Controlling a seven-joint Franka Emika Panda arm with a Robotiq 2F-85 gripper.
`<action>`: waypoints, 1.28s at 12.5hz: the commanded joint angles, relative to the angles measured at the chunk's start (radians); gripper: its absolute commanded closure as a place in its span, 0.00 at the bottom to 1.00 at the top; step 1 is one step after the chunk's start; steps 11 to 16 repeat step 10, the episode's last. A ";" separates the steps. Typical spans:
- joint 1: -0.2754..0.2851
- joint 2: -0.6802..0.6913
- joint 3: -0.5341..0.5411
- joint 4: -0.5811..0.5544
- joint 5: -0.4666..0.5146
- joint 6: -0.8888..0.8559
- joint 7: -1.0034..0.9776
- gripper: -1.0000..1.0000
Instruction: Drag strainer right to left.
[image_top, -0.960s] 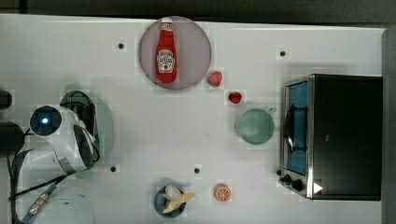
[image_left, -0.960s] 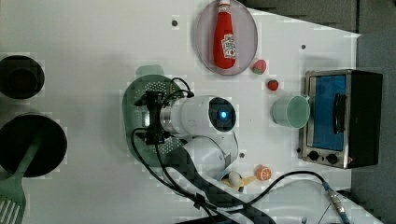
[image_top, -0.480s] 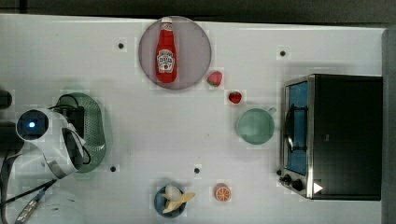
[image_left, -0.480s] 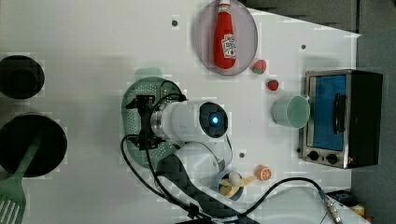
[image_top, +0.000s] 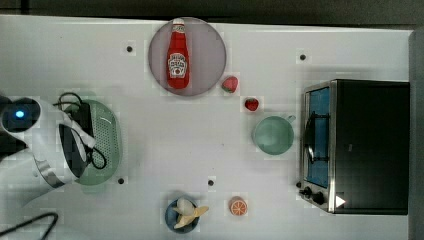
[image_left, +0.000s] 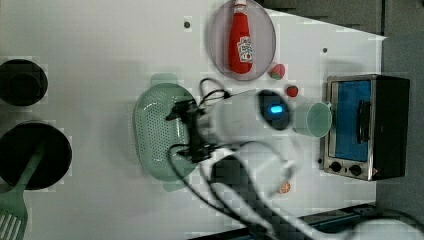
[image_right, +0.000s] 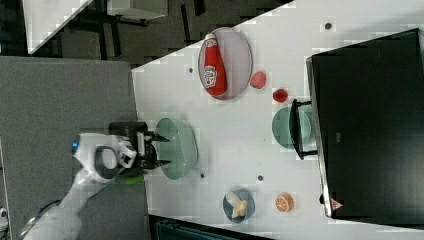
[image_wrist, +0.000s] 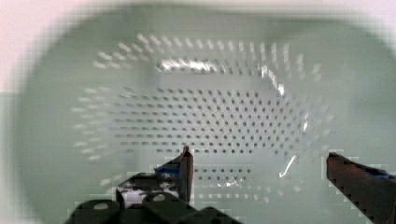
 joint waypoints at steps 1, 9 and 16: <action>-0.036 -0.229 -0.151 0.039 -0.009 -0.035 -0.302 0.00; -0.086 -0.533 -0.580 0.076 -0.268 -0.355 -1.020 0.00; -0.088 -0.558 -0.609 0.076 -0.268 -0.395 -1.076 0.00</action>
